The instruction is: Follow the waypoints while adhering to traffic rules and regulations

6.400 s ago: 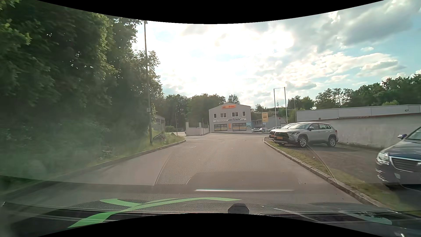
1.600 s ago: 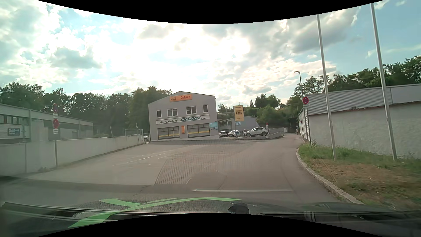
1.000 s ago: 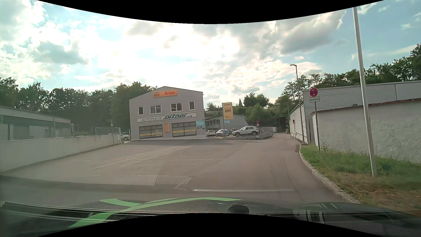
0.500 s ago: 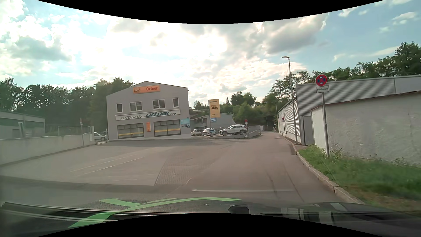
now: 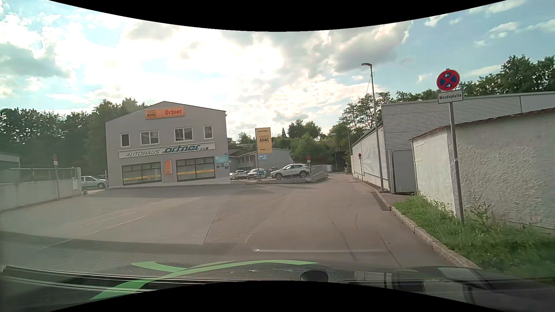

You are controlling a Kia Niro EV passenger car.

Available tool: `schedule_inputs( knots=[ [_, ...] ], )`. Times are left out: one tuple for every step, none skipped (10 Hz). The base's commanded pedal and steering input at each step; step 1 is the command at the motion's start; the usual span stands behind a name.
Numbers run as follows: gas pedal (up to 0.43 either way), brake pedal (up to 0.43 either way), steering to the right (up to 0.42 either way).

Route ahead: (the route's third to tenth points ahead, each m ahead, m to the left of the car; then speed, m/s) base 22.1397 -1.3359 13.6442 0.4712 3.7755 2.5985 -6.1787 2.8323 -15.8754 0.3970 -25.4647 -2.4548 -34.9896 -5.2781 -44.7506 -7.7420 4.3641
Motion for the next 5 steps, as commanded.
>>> schedule_inputs(
  knots=[
    [0.0,0.0,0.118],
    [0.0,0.0,0.119],
    [0.0,0.0,0.118],
    [0.0,0.0,0.119],
    [0.0,0.0,0.119]
  ],
)
